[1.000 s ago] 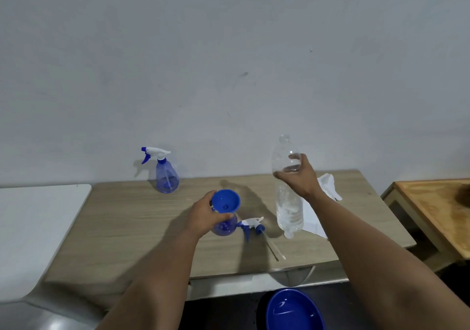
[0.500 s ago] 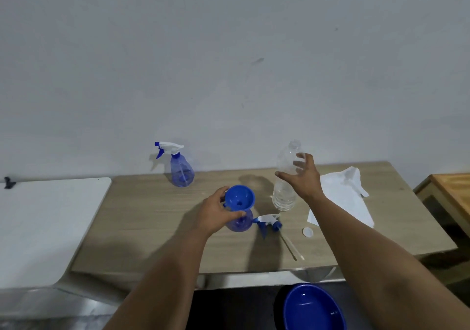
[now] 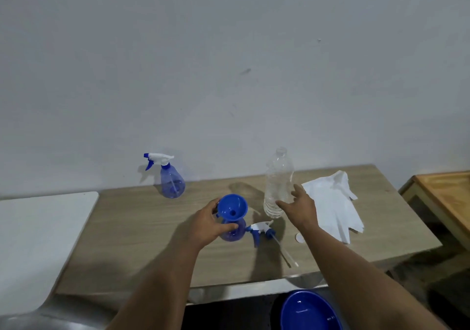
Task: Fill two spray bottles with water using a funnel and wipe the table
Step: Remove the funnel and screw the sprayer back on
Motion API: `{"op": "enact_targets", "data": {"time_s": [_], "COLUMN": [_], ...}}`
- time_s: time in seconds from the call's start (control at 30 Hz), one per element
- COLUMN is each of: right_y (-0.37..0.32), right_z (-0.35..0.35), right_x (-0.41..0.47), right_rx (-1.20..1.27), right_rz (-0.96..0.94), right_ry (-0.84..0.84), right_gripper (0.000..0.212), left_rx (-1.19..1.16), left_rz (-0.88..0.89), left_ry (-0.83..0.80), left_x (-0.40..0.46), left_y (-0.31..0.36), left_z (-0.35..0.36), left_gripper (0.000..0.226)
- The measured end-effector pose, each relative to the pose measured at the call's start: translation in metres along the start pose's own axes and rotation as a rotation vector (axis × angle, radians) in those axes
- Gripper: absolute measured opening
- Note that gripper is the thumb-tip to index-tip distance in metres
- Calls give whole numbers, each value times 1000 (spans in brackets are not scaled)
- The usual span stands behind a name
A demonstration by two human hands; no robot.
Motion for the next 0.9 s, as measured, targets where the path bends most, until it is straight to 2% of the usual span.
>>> {"op": "enact_targets", "data": {"time_s": [0.2, 0.3, 0.43, 0.5, 0.57, 0.67, 0.73, 0.8, 0.9], "right_y": [5, -18, -74, -107, -136, -152, -150, -147, -148], "right_z": [5, 16, 26, 30, 42, 72, 89, 102, 116], "right_x": [-31, -39, -42, -42, -40, -36, -33, -32, -29], "right_rx": [-7, 19, 131, 107, -53, -451, -699, -833, -894], "right_rz": [-47, -180, -379, -445, -480, -456, -446, -458, -488], "right_ry": [92, 13, -96, -169, -333, -617, -712, -745, -740], "right_gripper": [19, 11, 22, 34, 56, 99, 118, 117, 91], "left_rx": [18, 26, 54, 38, 10, -14, -10, 41, 79], "left_rz": [-23, -34, -23, -35, -74, -101, -60, -76, -119], "left_ry": [-10, -31, -68, -64, -77, -67, -95, -104, -76], "left_x": [4, 8, 16, 21, 27, 31, 32, 38, 47], "left_y": [-18, -22, -22, -26, -35, -41, -41, -52, -67], "left_z": [1, 5, 14, 18, 23, 31, 36, 40, 39], "left_gripper": [90, 78, 49, 42, 40, 27, 26, 15, 17]}}
Point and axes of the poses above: each hand's wrist, its own x-axis towards the middle knuckle, its own z-axis out of the palm, y = z × x, the point moved 7 cm from there along x, towards the middle knuckle, and after that the axes turned 4 degrees about -z, right-handed, at the moved point
